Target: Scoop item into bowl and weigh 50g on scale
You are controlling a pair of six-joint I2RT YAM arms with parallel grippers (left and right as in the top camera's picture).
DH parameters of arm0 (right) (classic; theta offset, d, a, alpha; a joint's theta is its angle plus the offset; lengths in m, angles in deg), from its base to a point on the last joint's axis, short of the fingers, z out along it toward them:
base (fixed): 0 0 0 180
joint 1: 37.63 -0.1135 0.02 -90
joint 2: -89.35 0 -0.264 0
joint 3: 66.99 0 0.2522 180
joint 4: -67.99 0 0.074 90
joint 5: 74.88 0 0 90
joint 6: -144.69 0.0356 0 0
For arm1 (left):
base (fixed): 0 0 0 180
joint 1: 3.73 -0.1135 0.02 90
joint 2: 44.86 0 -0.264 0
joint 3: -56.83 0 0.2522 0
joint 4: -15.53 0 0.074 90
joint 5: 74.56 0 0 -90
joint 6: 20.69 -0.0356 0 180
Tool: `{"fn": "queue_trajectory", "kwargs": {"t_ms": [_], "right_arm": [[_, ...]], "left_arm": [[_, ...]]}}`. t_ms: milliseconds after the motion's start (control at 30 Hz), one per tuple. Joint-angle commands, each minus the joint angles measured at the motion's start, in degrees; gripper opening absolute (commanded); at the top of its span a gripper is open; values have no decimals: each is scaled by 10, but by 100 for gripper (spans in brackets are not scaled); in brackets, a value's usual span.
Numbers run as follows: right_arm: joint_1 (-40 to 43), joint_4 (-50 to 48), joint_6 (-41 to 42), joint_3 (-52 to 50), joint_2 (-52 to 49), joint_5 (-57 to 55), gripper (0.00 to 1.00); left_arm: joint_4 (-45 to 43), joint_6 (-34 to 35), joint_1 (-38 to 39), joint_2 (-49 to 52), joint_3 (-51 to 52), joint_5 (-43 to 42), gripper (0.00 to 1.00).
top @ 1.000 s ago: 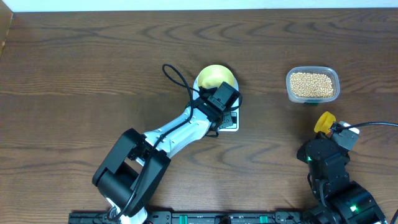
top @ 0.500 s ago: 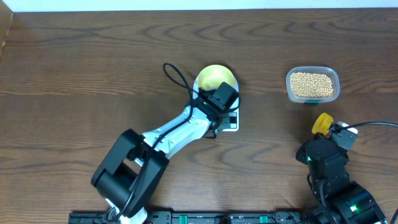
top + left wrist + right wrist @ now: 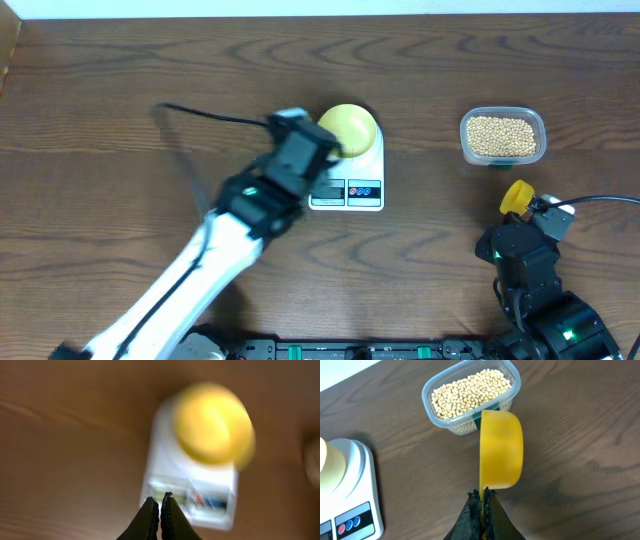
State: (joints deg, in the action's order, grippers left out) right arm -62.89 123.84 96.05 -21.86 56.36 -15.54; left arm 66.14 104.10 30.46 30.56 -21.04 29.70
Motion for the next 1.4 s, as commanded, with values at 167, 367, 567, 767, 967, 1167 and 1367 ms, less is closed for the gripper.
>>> {"fn": "queue_trajectory", "kwargs": {"t_ms": [167, 367, 567, 767, 967, 1167, 1367], "right_arm": [[5, -31, -7, 8, 0, -7, 1], [6, -31, 99, 8, 0, -7, 1], [18, -41, 150, 8, -9, -5, 1], [24, -86, 149, 8, -50, 26, 1], [24, -101, 146, 8, -91, 67, 1], [23, -103, 67, 8, -95, 90, 1], [23, -96, -42, 8, -79, 194, 1]], "left_arm": [[-75, -24, -249, -35, 0, 160, 8], [-148, -22, -336, 2, 0, 80, 8], [-142, -38, -326, 36, 0, 14, 7], [-129, -43, -259, 76, 0, -27, 7], [-110, -43, -182, 78, 0, -27, 7], [-38, -34, -113, 78, 0, -27, 7], [54, 55, -57, 78, 0, -27, 7]]}}
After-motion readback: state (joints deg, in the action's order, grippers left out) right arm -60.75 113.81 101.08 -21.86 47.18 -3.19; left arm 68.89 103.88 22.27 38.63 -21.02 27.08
